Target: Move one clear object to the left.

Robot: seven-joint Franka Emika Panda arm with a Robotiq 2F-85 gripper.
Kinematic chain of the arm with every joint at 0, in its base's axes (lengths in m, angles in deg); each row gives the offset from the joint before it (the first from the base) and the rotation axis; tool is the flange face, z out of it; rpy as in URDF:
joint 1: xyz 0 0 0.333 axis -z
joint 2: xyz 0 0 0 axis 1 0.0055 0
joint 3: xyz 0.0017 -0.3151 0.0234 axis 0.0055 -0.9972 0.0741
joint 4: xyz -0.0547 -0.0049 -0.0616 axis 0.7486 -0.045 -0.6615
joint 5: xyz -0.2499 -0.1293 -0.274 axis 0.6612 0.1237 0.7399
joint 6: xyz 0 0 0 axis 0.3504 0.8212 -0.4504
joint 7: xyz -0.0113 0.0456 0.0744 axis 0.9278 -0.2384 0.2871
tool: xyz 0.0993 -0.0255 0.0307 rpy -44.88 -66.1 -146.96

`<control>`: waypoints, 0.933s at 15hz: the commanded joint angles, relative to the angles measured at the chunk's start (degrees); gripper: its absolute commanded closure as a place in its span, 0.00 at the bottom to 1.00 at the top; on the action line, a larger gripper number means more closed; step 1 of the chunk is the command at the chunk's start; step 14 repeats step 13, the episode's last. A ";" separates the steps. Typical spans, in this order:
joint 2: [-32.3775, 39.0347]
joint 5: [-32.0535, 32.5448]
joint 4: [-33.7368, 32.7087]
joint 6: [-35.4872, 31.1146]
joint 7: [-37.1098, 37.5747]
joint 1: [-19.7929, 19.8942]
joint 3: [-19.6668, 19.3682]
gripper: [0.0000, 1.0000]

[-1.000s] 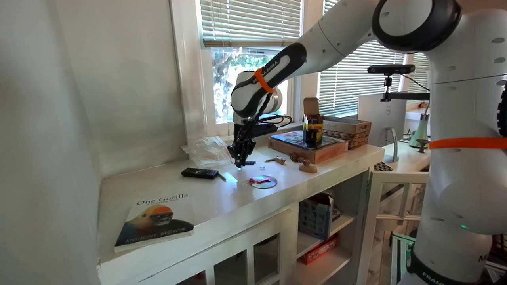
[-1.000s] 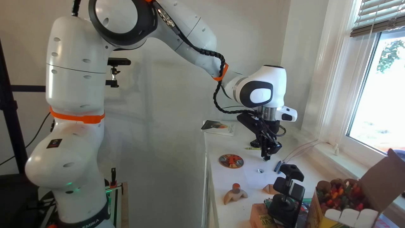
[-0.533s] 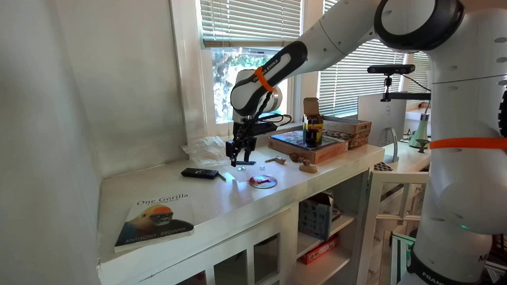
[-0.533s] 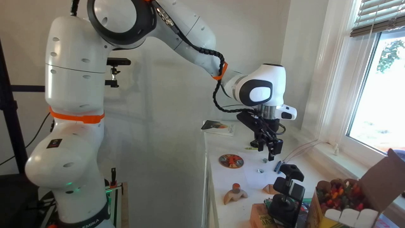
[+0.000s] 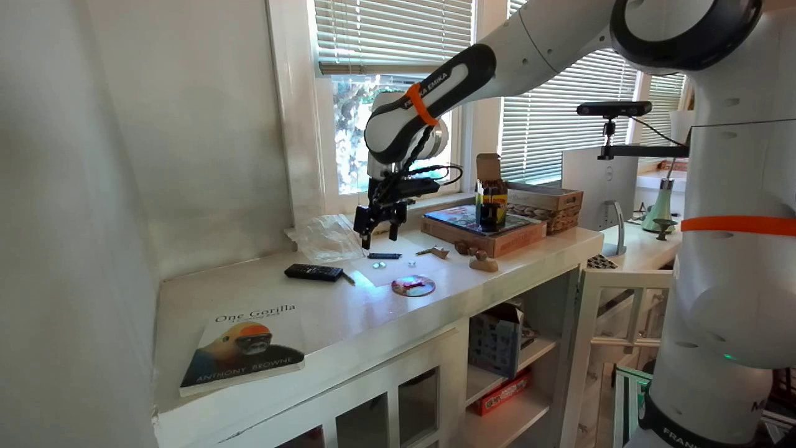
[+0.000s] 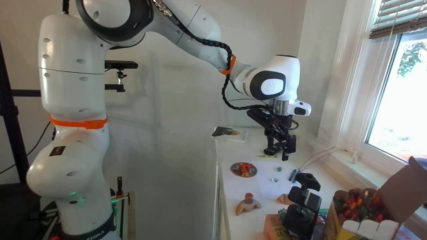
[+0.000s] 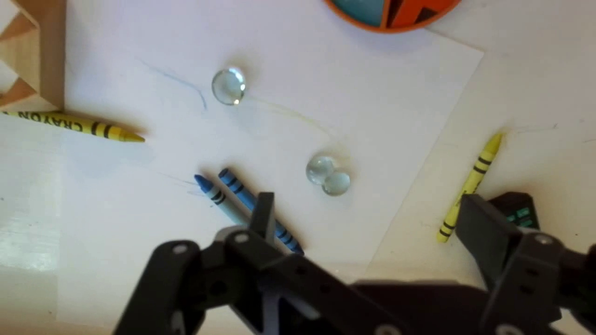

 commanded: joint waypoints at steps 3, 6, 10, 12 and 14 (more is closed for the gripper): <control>-6.70 3.24 1.99 11.04 6.03 -0.15 -0.55 0.00; -8.87 7.80 2.65 12.15 10.30 0.18 -0.57 0.00; -9.14 5.77 1.97 19.89 10.57 0.47 -0.96 0.00; -8.46 6.60 1.18 18.21 10.13 0.35 -0.90 0.00; -8.46 6.58 1.21 18.65 10.13 0.36 -0.93 0.00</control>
